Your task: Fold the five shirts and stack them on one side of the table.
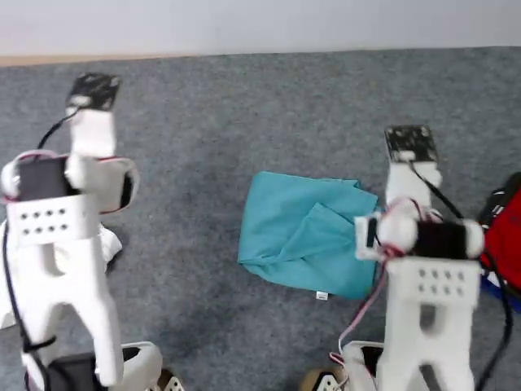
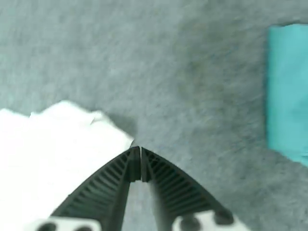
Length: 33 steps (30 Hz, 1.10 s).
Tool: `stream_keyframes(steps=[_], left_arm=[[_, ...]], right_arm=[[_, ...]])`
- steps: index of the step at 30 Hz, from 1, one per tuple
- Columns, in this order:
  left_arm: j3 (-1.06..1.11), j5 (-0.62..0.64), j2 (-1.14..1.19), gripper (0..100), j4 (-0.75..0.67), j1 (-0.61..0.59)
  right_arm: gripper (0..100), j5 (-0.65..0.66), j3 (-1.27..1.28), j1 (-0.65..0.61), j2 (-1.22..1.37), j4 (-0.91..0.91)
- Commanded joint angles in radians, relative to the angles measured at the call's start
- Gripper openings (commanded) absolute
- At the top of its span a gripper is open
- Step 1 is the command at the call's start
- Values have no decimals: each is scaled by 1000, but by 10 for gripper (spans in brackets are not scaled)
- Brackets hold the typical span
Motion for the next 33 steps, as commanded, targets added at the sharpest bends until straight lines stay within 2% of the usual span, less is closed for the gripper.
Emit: stream_keyframes(steps=[1, 8, 15, 23, 33], left_arm=[[62, -37, -71, 7, 26, -109], [170, -72, -92, 7, 21, -310], [263, -72, -94, 7, 21, -328], [277, -72, -92, 7, 8, -328], [303, -72, -92, 7, -37, -328]], right_arm=[[14, -143, -129, -87, 140, -18], [132, -414, -169, -173, 398, -124], [149, -413, -170, -203, 545, -306], [149, -413, -170, -206, 641, -440], [150, -411, -198, -255, 708, -486]])
